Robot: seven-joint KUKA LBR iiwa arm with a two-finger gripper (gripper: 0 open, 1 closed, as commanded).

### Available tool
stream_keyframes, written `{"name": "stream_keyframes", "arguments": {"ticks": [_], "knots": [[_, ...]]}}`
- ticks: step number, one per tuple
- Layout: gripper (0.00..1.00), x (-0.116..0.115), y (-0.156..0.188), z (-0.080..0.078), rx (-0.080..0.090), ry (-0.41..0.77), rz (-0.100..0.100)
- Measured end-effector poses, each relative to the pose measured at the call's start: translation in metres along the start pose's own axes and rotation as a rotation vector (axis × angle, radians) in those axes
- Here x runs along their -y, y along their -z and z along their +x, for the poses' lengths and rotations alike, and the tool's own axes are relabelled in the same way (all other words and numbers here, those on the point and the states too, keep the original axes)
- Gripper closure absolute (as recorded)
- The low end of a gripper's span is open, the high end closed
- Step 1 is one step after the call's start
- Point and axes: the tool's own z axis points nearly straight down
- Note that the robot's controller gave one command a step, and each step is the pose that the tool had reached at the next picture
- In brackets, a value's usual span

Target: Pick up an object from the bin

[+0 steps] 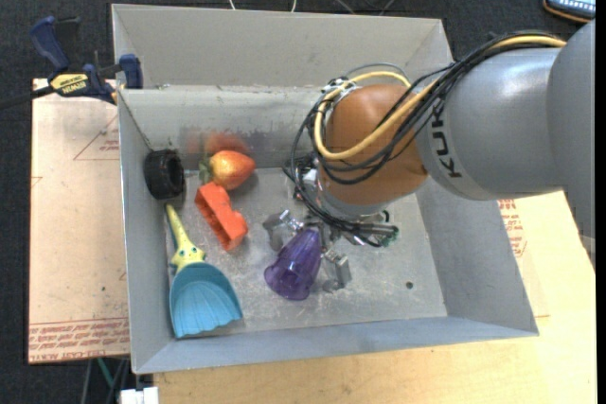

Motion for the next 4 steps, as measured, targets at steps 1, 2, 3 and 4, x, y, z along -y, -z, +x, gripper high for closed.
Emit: {"name": "stream_keyframes", "arguments": {"ticks": [1, 2, 3, 4], "knots": [[0.0, 0.02, -0.029, 0.003, 0.012, 0.395, 0.015], [1.0, 0.007, -0.028, -0.006, 0.005, 0.032, 0.002], [1.0, 0.007, -0.028, -0.006, 0.006, 0.031, 0.002], [1.0, 0.005, -0.011, -0.005, 0.002, 0.03, -0.002]]}}
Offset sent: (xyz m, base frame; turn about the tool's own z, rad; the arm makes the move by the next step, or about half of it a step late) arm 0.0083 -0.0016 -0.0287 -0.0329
